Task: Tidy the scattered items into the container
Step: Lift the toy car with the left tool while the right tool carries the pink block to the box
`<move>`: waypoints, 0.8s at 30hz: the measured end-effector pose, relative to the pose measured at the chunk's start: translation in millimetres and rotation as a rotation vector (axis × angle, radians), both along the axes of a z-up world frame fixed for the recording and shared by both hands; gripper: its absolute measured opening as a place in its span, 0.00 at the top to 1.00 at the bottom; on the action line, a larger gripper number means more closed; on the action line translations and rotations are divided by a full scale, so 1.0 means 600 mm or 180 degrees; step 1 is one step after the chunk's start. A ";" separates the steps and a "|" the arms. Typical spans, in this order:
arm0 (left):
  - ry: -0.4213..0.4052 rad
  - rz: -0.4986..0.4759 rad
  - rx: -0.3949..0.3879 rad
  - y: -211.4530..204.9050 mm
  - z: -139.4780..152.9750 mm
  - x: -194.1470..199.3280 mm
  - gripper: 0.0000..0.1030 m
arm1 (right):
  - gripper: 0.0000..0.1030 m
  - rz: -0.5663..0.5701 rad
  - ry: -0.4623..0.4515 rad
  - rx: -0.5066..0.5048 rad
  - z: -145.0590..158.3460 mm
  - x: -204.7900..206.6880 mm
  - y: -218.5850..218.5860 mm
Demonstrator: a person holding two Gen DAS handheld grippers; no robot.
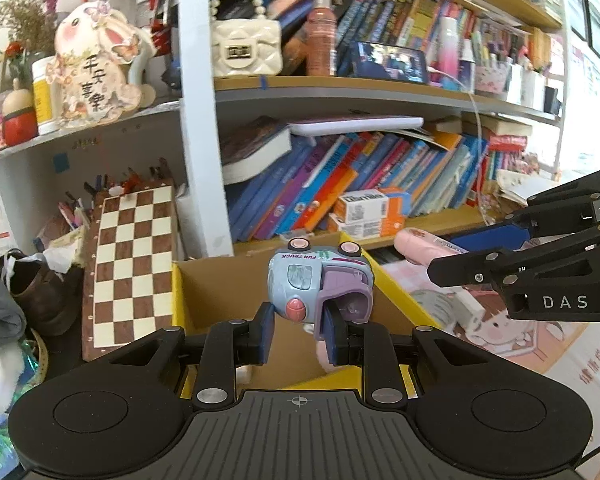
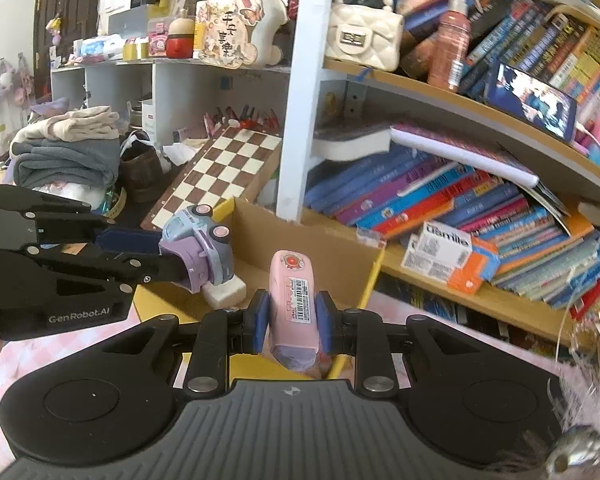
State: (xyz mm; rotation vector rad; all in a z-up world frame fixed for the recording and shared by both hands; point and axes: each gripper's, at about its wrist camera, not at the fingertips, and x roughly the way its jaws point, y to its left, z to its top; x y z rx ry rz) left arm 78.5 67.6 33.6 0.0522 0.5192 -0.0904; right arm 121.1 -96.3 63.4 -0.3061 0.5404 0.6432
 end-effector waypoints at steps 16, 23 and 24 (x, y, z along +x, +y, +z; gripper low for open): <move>0.0208 0.0117 0.0006 0.059 -0.053 0.089 0.77 | 0.77 0.0169 0.0224 -0.0206 -0.054 0.109 0.089; 0.0348 0.0123 0.0102 0.068 -0.081 0.136 0.77 | 0.77 0.0182 0.0342 -0.0280 -0.085 0.155 0.108; 0.0368 0.0112 0.0130 0.068 -0.085 0.143 0.77 | 0.77 0.0183 0.0359 -0.0289 -0.090 0.162 0.110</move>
